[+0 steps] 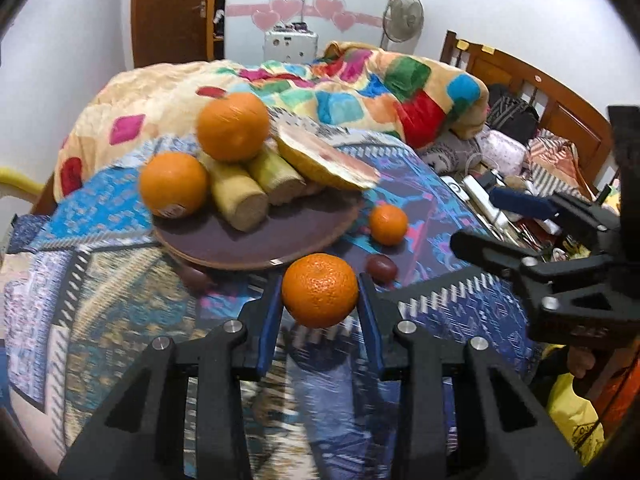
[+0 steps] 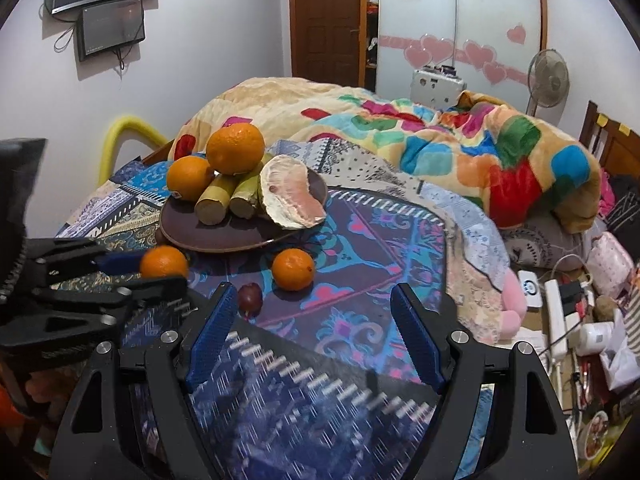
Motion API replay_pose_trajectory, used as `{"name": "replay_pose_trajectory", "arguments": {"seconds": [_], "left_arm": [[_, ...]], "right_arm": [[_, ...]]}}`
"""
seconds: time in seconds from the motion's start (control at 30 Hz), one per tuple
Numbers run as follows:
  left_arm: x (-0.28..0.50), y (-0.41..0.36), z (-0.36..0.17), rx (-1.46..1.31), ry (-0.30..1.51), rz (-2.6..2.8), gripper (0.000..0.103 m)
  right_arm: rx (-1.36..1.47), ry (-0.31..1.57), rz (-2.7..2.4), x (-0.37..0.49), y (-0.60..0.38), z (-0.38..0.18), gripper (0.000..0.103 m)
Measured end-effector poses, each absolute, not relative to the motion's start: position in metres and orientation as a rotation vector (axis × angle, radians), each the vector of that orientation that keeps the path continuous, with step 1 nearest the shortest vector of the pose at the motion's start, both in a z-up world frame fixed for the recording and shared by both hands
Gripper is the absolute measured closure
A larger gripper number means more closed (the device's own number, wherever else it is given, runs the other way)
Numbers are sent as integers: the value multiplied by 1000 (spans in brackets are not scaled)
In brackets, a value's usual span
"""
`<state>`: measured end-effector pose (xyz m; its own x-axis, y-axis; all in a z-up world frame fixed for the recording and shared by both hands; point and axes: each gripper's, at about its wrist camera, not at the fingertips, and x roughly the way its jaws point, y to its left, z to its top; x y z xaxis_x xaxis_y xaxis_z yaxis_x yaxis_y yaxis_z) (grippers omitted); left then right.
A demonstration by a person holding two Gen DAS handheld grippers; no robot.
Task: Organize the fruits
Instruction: 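Carry the tangerine to the plate with the left tool while the right tool grasps another tangerine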
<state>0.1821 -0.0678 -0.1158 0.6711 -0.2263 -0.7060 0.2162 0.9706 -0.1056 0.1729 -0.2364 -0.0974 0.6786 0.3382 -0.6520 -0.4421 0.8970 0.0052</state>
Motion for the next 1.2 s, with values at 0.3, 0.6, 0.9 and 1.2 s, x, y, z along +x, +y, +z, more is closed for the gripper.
{"name": "replay_pose_trajectory", "arguments": {"seconds": [0.3,0.6,0.9,1.2], "left_arm": [[191,-33,-105,-12,759,-201,67],[203,-13,-109,-36,756,-177,66],[207,-8,-113,-34,759,-169,67],[211,-2,-104,-27,741,-156,66]], "right_arm": [[-154,772,451,205,-214,-115,35],[-190,815,433,220,-200,-126,53],[-184,835,451,220,-199,-126,72],[-143,755,491,214,-194,-95,72]]}}
